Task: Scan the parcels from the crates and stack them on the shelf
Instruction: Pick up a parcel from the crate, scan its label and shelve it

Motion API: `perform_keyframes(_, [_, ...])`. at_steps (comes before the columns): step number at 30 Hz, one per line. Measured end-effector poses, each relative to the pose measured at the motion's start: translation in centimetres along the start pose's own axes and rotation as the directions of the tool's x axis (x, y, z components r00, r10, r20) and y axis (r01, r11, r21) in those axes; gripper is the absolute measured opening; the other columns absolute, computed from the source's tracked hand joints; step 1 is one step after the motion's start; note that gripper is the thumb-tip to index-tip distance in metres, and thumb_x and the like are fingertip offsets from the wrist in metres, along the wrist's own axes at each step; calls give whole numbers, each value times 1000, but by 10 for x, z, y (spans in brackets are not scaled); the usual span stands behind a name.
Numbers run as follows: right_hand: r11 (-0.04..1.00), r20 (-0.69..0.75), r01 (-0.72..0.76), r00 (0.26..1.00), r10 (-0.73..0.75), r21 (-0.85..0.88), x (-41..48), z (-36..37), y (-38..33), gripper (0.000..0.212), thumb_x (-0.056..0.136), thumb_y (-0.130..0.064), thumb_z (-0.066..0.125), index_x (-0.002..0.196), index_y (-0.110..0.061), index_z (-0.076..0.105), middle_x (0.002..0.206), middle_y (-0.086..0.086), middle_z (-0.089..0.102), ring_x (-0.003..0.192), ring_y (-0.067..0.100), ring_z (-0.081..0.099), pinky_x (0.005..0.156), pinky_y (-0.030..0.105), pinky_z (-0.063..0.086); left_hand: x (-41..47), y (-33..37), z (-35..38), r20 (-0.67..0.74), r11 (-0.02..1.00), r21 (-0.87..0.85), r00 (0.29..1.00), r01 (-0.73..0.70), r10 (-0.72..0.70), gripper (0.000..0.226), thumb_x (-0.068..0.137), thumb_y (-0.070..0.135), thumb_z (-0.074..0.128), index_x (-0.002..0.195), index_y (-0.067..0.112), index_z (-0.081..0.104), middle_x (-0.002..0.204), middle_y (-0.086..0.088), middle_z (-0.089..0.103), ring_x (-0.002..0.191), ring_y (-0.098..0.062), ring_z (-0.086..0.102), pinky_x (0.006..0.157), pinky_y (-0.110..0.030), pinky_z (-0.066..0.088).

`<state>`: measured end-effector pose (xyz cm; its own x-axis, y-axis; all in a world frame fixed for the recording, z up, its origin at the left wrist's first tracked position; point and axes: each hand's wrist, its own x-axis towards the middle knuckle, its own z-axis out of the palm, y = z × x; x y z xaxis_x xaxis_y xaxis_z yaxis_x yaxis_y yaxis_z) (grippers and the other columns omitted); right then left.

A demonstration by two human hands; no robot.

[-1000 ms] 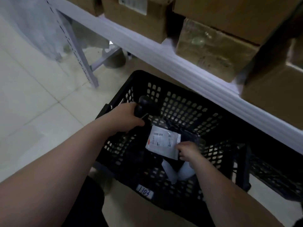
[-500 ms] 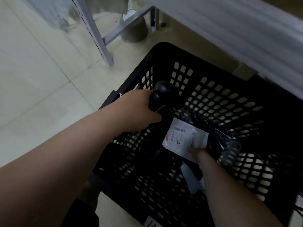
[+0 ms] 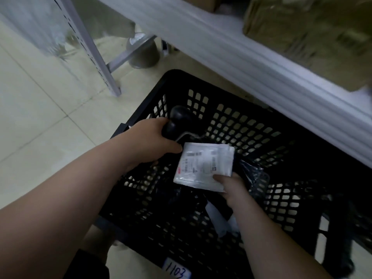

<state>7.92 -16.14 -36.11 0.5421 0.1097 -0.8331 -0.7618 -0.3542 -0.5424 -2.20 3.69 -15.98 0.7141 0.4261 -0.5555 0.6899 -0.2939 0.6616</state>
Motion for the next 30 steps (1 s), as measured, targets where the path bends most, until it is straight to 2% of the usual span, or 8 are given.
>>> perform_keyframes(3, [996, 130, 53, 990, -61, 67, -52, -10, -20, 30, 85, 2, 65, 113, -7, 63, 98, 12, 69, 84, 25, 65, 67, 32, 56, -10, 0, -6, 118, 976, -207, 992, 61, -37, 33, 83, 13, 72, 112, 25, 62, 102, -16, 66, 78, -24, 60, 74, -37, 51])
perform_keyframes(7, [975, 257, 96, 955, -148, 203, -115, -25, -36, 29, 84, 5, 63, 111, -5, 64, 102, 14, 71, 87, 24, 68, 67, 31, 57, -31, 0, -6, 203, 921, -366, 977, 134, -61, 31, 86, 4, 67, 112, 20, 61, 114, -20, 65, 92, -32, 64, 82, -43, 52])
perform_keyframes(13, [970, 342, 171, 913, -222, 174, -194, -49, -47, 34, 83, 8, 62, 112, -11, 63, 101, 9, 74, 87, 22, 70, 64, 30, 58, -83, 9, 2, 96, 879, -474, 995, 44, 2, 32, 88, -2, 62, 114, 17, 61, 88, -11, 64, 70, -22, 63, 63, -35, 54])
perform_keyframes(15, [966, 354, 234, 899, -258, 111, -215, -58, -50, 31, 84, -5, 67, 113, -15, 64, 102, 5, 74, 90, 19, 71, 67, 30, 57, -102, 12, 6, 61, 885, -465, 997, -7, 41, 35, 87, -1, 62, 117, 17, 59, 86, -9, 66, 69, -20, 63, 62, -32, 52])
perform_keyframes(18, [956, 326, 273, 899, -294, 109, -245, -71, -55, 32, 89, -36, 64, 114, -16, 66, 102, 3, 75, 89, 18, 72, 66, 26, 55, -128, 19, 13, 49, 879, -472, 994, -65, 100, 35, 86, -2, 64, 111, 23, 61, 96, -8, 69, 83, -25, 67, 79, -41, 56])
perform_keyframes(21, [911, 249, 406, 878, -409, 68, -265, -85, -55, 30, 90, -29, 65, 116, -14, 66, 100, 5, 75, 87, 20, 72, 67, 27, 56, -152, 32, 18, 46, 868, -480, 984, -129, 171, 32, 86, -4, 63, 102, 25, 62, 101, -10, 70, 94, -29, 67, 91, -46, 53])
perform_keyframes(26, [818, 143, 524, 814, -563, 239, -295, -112, -54, 26, 86, -6, 67, 110, -16, 65, 108, 9, 73, 98, 28, 70, 87, 43, 55, -182, 58, 18, -92, 794, -555, 966, -250, 240, 21, 86, -2, 64, 102, 12, 62, 71, -6, 66, 59, -20, 58, 60, -35, 48])
perform_keyframes(30, [742, 68, 589, 767, -638, 320, -313, -131, -55, 35, 84, 1, 67, 114, -16, 64, 109, 6, 73, 100, 26, 70, 88, 43, 54, -201, 77, 16, -167, 749, -583, 949, -314, 268, 11, 87, -1, 62, 89, 10, 60, 60, -5, 57, 54, -18, 52, 53, -30, 44])
